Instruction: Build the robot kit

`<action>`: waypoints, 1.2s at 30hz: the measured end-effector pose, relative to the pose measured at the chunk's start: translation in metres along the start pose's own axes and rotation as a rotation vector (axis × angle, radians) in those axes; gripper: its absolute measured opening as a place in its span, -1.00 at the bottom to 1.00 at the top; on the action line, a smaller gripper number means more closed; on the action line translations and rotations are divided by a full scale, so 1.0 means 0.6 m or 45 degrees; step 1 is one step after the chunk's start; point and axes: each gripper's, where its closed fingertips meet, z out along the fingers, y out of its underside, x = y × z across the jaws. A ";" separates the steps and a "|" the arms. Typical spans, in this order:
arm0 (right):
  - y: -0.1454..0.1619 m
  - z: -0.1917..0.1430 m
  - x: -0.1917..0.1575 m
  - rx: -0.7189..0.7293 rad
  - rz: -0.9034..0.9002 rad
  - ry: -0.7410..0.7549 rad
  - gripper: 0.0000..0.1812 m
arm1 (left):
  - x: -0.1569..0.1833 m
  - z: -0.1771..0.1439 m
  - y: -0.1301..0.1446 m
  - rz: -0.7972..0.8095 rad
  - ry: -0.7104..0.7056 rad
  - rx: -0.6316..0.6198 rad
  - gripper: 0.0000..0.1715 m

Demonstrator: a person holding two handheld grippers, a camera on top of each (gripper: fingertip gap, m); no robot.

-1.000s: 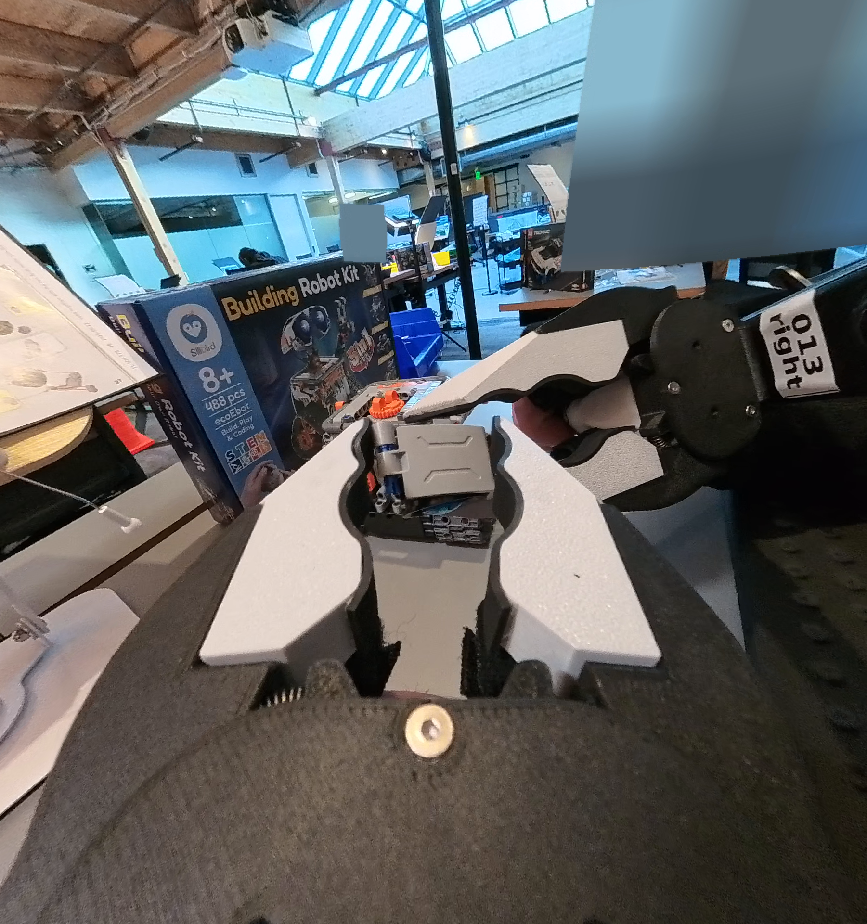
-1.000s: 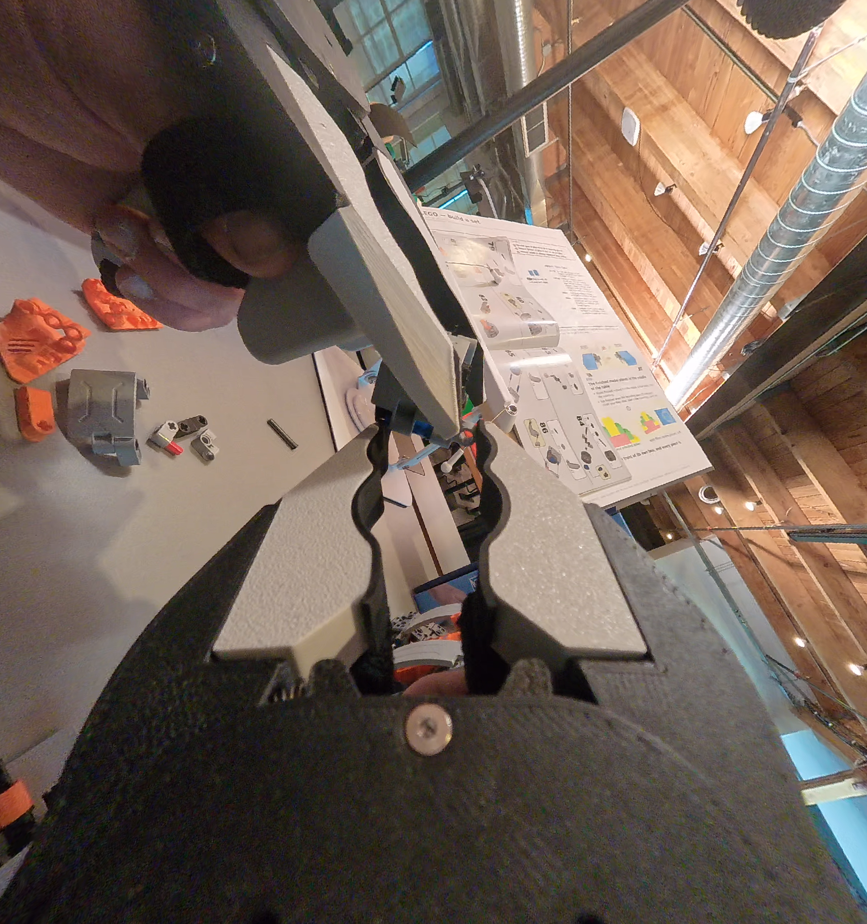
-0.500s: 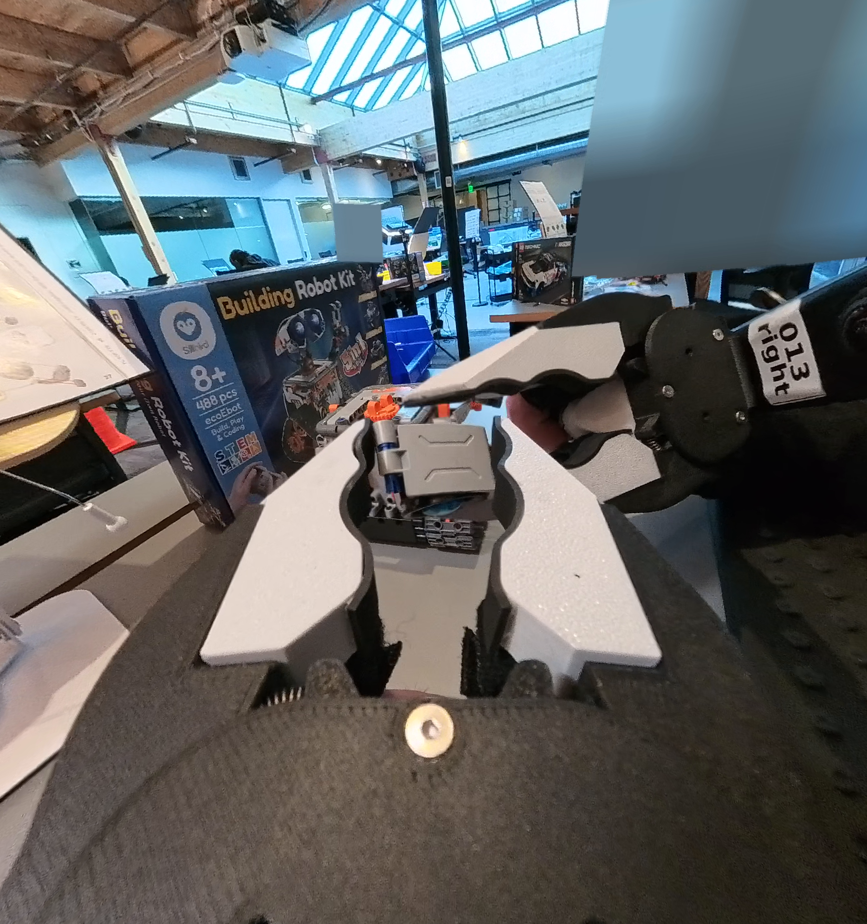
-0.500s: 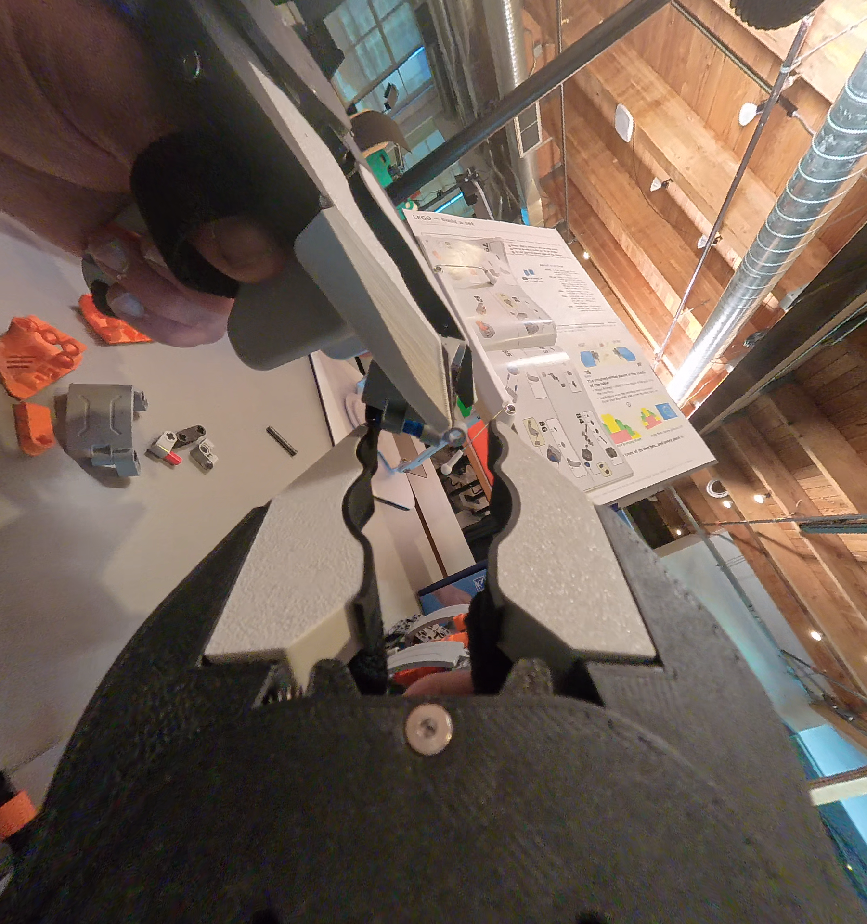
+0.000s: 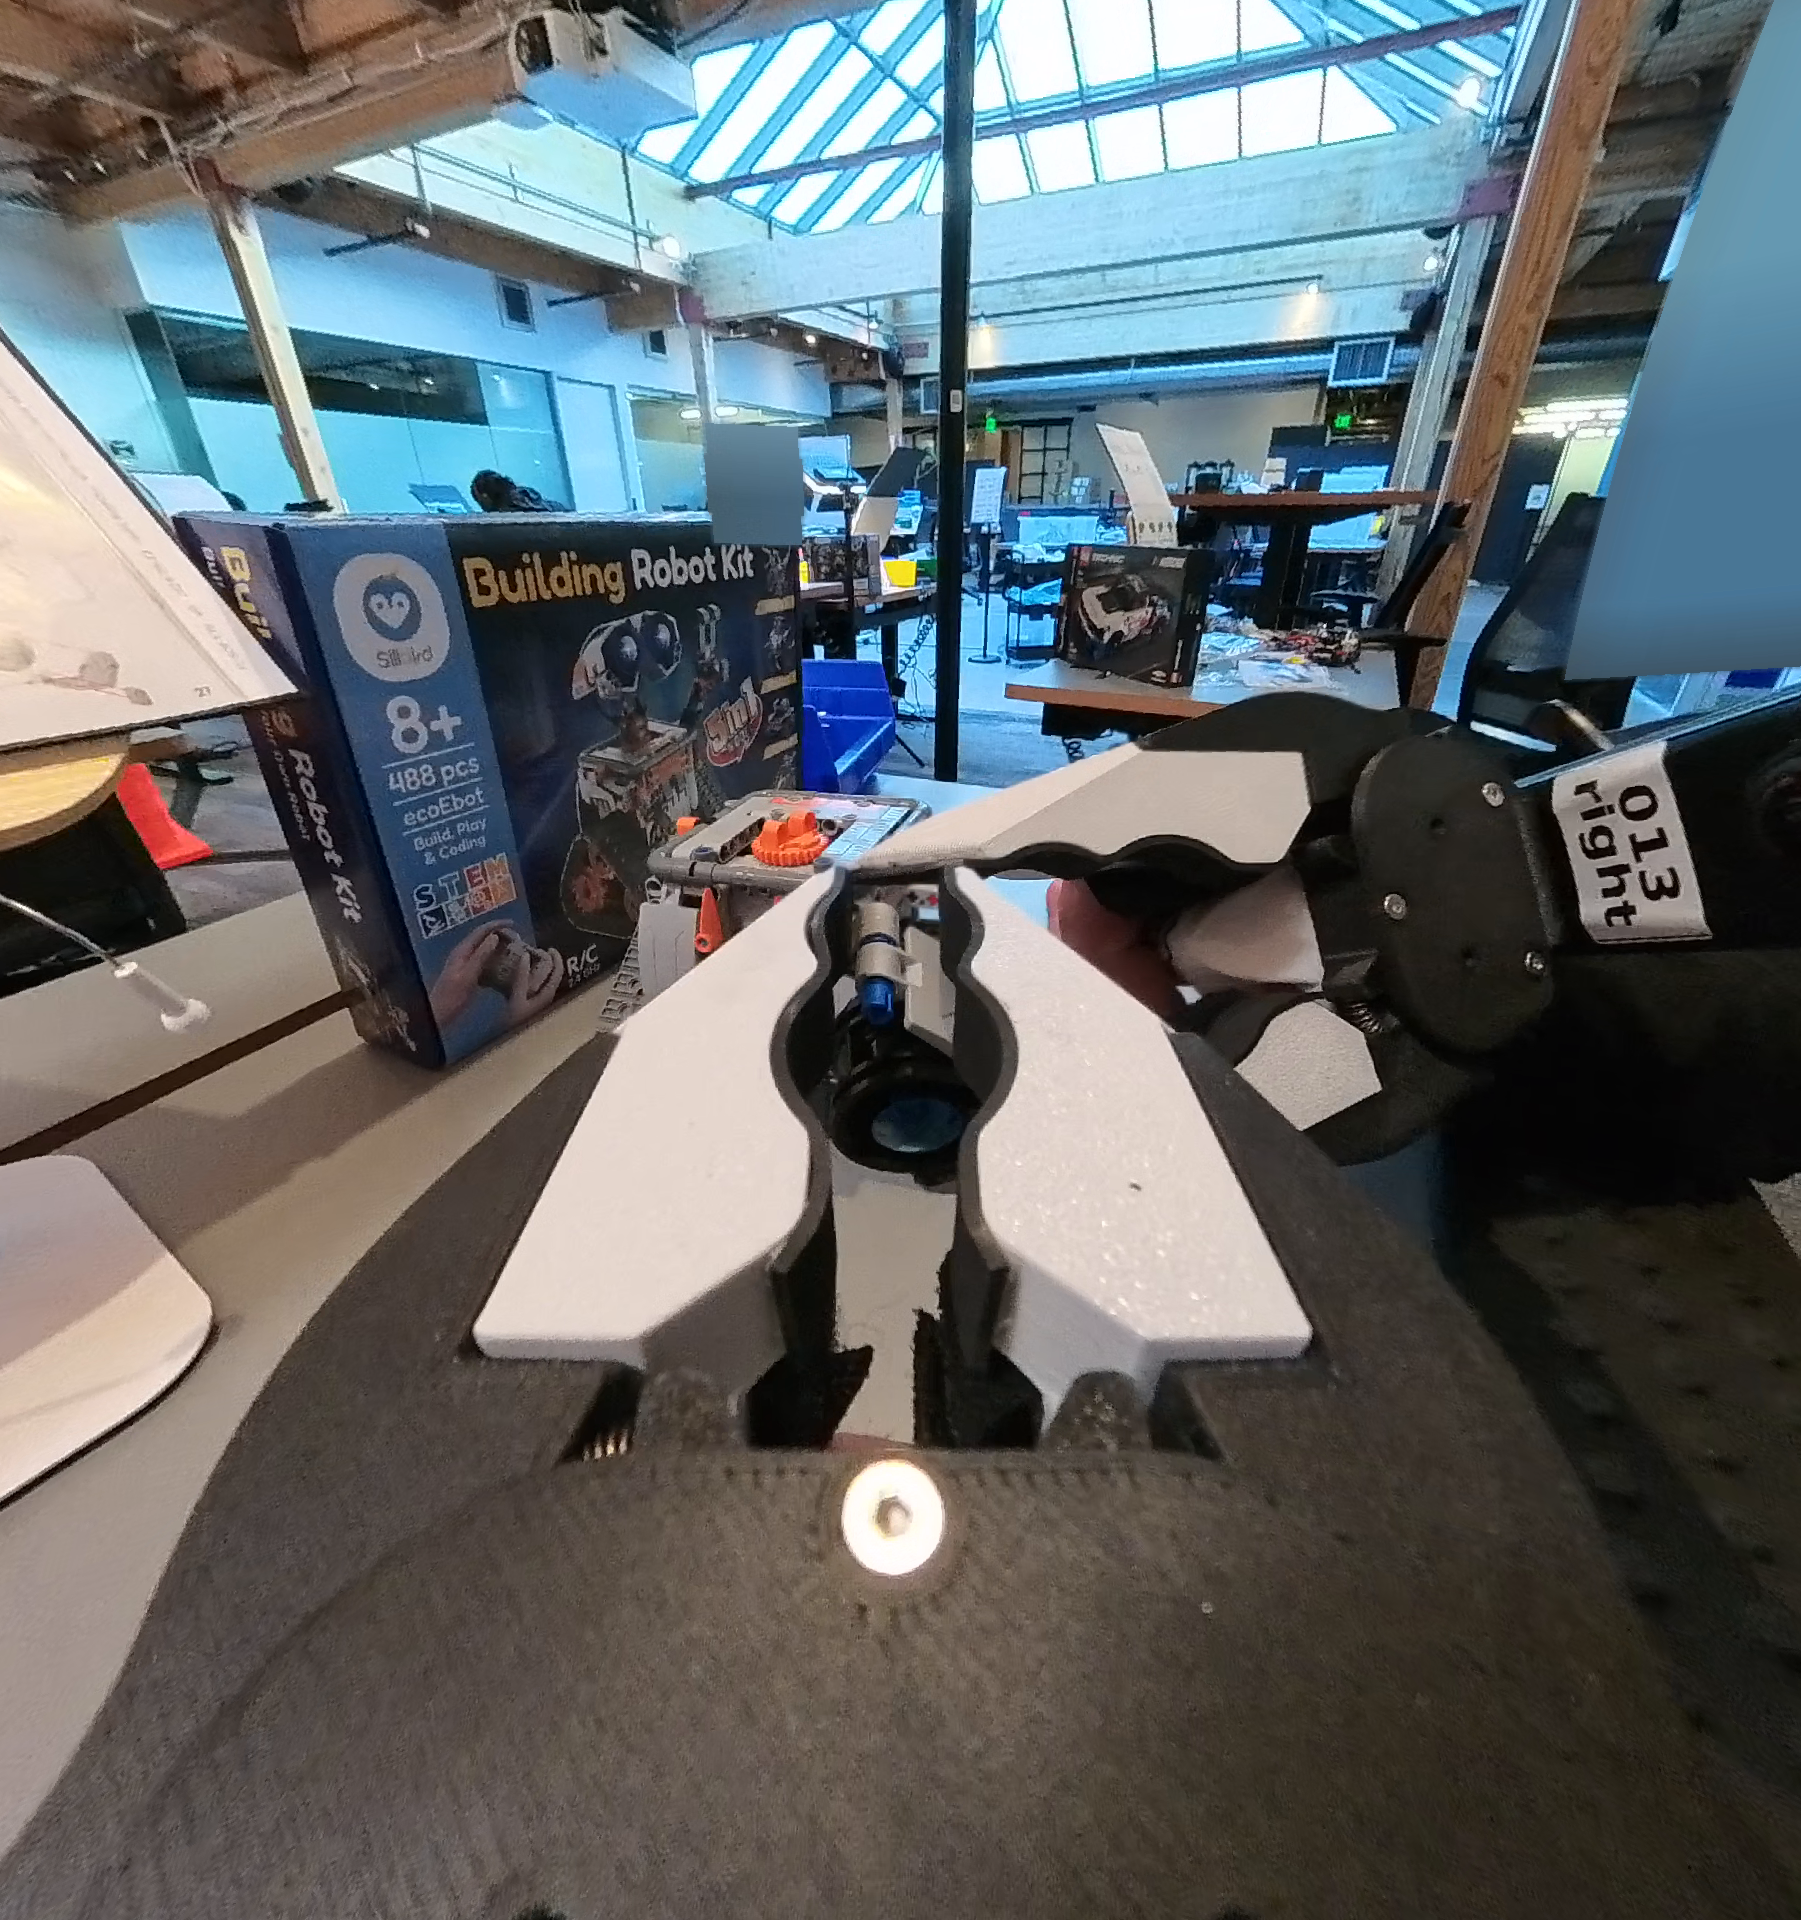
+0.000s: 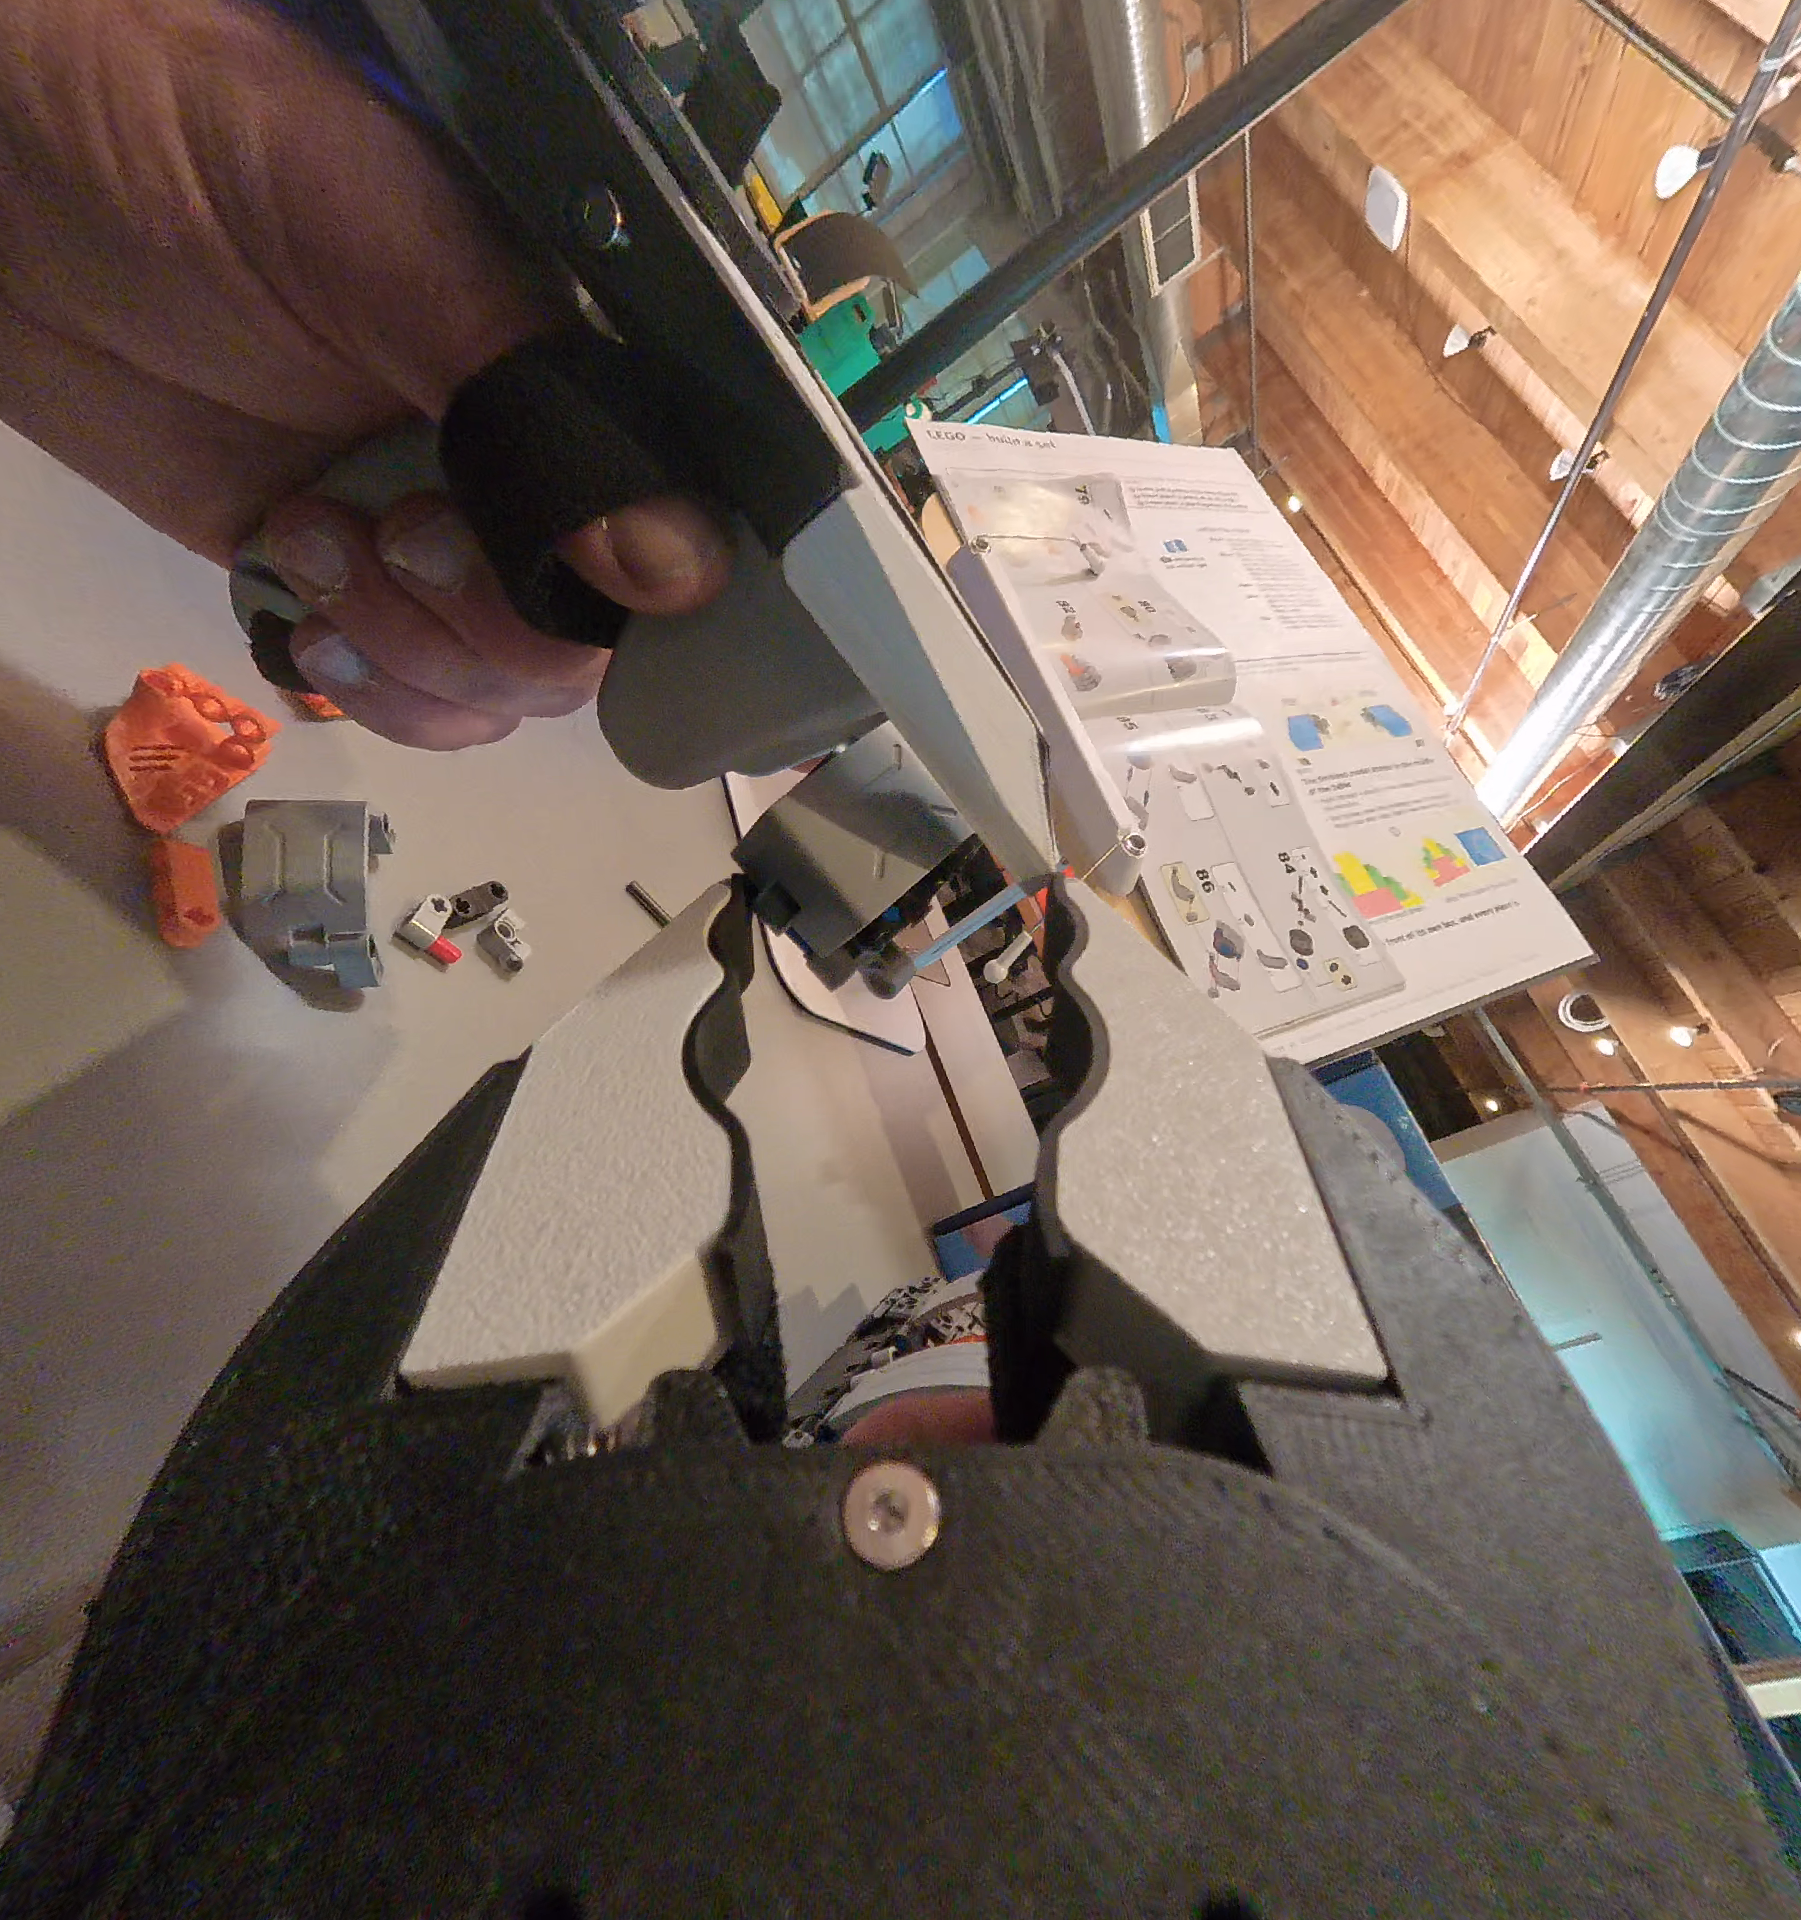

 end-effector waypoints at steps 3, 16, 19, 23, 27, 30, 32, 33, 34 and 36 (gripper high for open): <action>-0.002 -0.002 0.003 0.010 0.023 0.001 -0.45 | -0.003 0.000 0.000 0.028 -0.021 -0.008 -0.79; 0.006 -0.006 0.000 0.049 0.176 -0.089 -0.68 | -0.020 -0.002 0.014 -0.032 -0.019 -0.083 -0.54; 0.006 -0.006 -0.003 0.057 0.191 -0.097 -0.68 | -0.021 -0.003 0.017 -0.068 -0.009 -0.086 -0.55; 0.002 -0.008 -0.003 0.089 0.226 -0.115 -0.70 | -0.021 -0.006 0.011 -0.145 0.021 -0.055 -0.61; -0.001 -0.011 -0.002 0.119 0.250 -0.123 -0.71 | -0.020 -0.007 0.008 -0.189 0.049 -0.040 -0.62; -0.001 -0.013 -0.001 0.143 0.289 -0.138 -0.71 | -0.019 -0.006 0.008 -0.216 0.061 -0.037 -0.62; 0.001 -0.012 -0.001 0.143 0.304 -0.145 -0.70 | -0.020 -0.006 0.008 -0.234 0.069 -0.032 -0.63; 0.003 -0.012 -0.002 0.136 0.300 -0.146 -0.70 | -0.023 -0.007 0.008 -0.234 0.061 -0.025 -0.68; 0.006 -0.011 -0.003 0.127 0.299 -0.147 -0.73 | -0.025 -0.008 0.007 -0.232 0.055 -0.015 -0.72; 0.009 -0.010 -0.003 0.126 0.326 -0.152 -0.74 | -0.030 -0.009 0.005 -0.254 0.056 0.003 -0.78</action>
